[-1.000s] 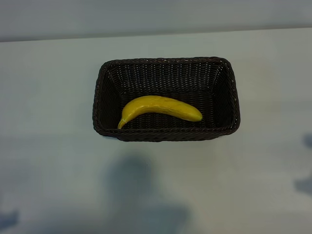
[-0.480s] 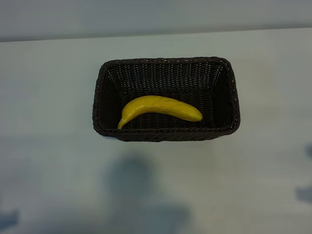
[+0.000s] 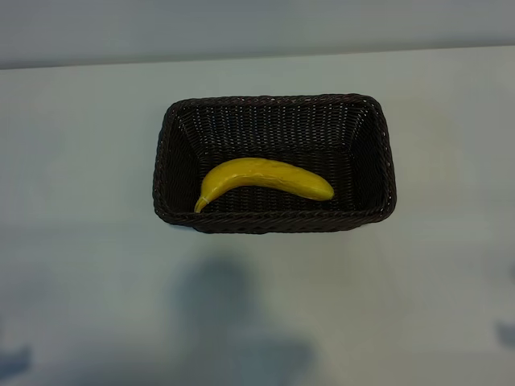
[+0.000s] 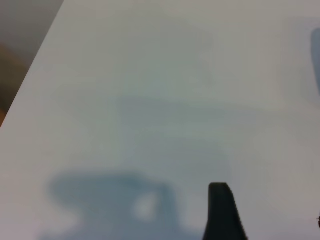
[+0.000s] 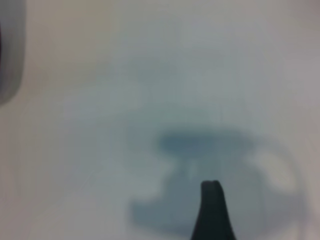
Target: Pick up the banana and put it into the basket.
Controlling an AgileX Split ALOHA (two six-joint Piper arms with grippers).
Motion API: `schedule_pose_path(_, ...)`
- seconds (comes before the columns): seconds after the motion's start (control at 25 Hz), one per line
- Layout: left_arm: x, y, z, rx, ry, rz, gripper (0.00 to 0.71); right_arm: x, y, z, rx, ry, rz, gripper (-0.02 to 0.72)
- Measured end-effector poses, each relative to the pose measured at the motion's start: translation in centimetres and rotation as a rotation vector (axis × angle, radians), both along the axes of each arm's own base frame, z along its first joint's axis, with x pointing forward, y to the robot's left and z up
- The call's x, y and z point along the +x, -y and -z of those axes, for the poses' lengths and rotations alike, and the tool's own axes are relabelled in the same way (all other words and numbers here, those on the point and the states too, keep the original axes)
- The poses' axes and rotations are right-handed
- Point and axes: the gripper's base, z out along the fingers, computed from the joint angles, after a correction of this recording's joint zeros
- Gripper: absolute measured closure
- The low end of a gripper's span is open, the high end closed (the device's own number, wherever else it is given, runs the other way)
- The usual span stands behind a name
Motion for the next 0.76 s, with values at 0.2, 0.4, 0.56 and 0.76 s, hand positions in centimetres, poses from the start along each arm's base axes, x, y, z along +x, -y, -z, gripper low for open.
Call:
schedule_pose_path(0.2,0.0,0.0,0.0,0.0,0.0,0.0,0.221,-0.7,0.0,0.5,-0.002,0.056,0.004,0.178)
schedule_pose_path(0.4,0.0,0.0,0.0,-0.002,0.0,-0.001,0.221,-1.5,-0.1,0.7,-0.004,0.108,0.005,0.178)
schedule_pose_path(0.56,0.0,0.0,0.0,-0.002,0.0,-0.001,0.221,-1.5,-0.1,0.6,-0.006,0.111,0.006,0.178)
schedule_pose_path(0.76,0.0,0.0,0.0,-0.002,0.0,-0.001,0.221,-1.5,-0.1,0.6,-0.006,0.113,0.006,0.178)
